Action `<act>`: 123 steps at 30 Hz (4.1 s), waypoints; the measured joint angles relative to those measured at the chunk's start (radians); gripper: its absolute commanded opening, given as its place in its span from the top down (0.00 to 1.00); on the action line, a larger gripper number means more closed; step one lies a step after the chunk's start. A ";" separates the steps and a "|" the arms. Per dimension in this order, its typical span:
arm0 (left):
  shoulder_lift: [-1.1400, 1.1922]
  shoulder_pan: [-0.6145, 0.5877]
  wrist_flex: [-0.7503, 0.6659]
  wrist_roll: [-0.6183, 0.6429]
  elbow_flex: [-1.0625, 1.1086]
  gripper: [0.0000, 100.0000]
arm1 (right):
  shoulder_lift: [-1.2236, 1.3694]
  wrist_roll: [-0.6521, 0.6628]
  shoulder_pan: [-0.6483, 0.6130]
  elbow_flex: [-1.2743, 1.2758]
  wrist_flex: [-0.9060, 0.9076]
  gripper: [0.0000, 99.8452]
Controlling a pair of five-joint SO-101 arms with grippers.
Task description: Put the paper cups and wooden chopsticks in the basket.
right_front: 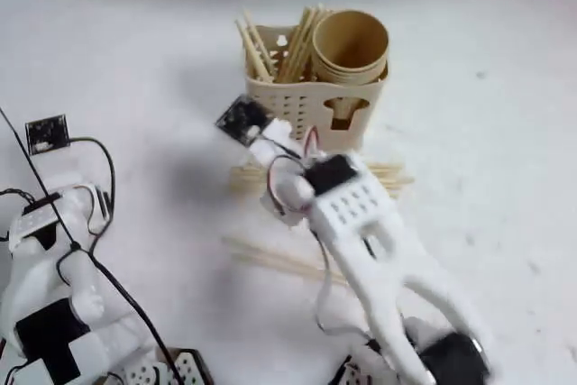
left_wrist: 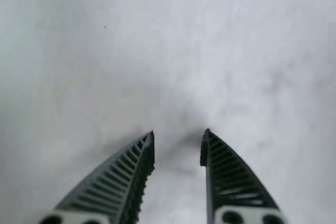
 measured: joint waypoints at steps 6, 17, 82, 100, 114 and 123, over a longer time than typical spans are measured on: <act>0.000 0.000 0.000 0.000 0.000 0.84 | -0.253 -0.012 0.017 -0.138 0.005 0.98; 0.000 0.000 0.000 0.000 0.000 0.84 | 0.037 -0.110 0.029 -0.678 -0.364 0.98; 0.000 0.000 0.000 0.000 0.000 0.84 | 0.522 0.118 -0.199 0.048 -0.114 0.87; 0.000 0.000 0.000 0.000 0.000 0.84 | 0.528 0.118 -0.008 0.026 -0.166 0.98; 0.000 0.000 0.000 0.000 0.000 0.84 | -0.087 0.021 0.037 0.029 0.064 0.98; 0.000 0.000 0.000 0.000 0.000 0.84 | -0.334 -0.034 0.043 -0.166 0.091 0.98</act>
